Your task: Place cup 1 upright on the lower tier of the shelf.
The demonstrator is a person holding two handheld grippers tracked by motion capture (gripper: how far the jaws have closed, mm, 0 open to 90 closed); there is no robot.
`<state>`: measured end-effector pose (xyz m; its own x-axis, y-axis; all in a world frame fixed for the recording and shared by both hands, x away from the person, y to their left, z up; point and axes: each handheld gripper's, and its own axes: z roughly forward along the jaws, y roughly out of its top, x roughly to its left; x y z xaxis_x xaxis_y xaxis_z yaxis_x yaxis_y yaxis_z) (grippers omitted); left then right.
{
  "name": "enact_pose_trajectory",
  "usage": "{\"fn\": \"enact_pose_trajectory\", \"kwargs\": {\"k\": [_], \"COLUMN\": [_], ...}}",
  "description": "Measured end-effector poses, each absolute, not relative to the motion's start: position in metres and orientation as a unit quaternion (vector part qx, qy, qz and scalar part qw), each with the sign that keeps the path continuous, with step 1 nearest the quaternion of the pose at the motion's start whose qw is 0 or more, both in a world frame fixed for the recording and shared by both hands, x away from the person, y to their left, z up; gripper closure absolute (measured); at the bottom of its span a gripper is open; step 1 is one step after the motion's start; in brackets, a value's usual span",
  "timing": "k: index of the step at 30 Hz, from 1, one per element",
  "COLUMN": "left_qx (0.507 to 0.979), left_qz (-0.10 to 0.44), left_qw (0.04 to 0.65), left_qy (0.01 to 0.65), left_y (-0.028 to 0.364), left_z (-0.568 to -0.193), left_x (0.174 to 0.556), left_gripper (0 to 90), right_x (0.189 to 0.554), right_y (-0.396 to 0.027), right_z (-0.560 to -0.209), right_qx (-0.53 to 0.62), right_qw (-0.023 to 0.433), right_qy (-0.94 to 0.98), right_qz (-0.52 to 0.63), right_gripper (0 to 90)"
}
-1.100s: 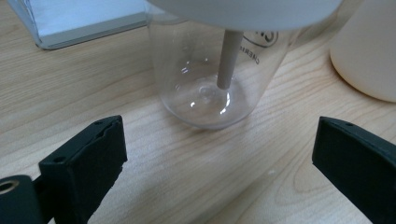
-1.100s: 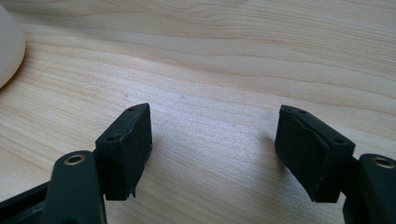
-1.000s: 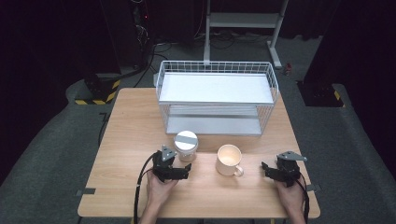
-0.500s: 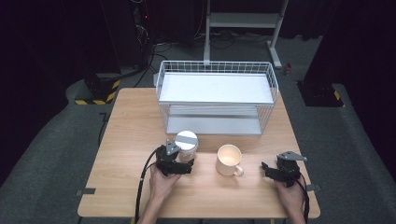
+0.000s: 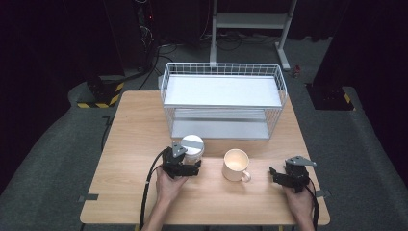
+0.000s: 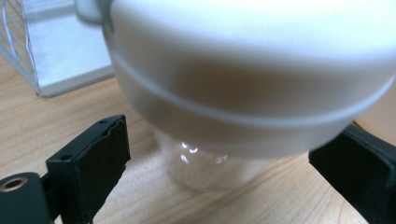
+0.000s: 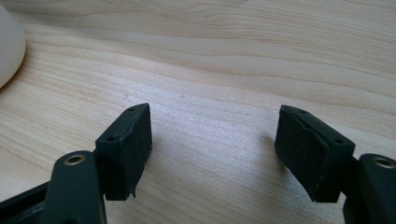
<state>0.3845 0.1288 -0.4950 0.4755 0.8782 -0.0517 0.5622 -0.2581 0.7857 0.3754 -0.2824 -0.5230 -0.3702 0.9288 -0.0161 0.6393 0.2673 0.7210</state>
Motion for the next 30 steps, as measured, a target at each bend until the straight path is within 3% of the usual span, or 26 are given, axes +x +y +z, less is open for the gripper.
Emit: {"fn": "enact_pose_trajectory", "kwargs": {"k": [30], "left_qx": [0.763], "left_qz": [0.222], "left_qw": [0.396], "left_qy": [0.459], "left_y": [0.121], "left_z": [-0.4989], "left_x": [0.3932], "left_gripper": [18.7], "right_x": [0.3751], "right_y": [-0.2826], "right_z": [-0.5229], "right_qx": [0.512], "right_qw": [0.227], "right_qy": [0.764], "right_qz": [0.32], "right_gripper": [27.8]}}
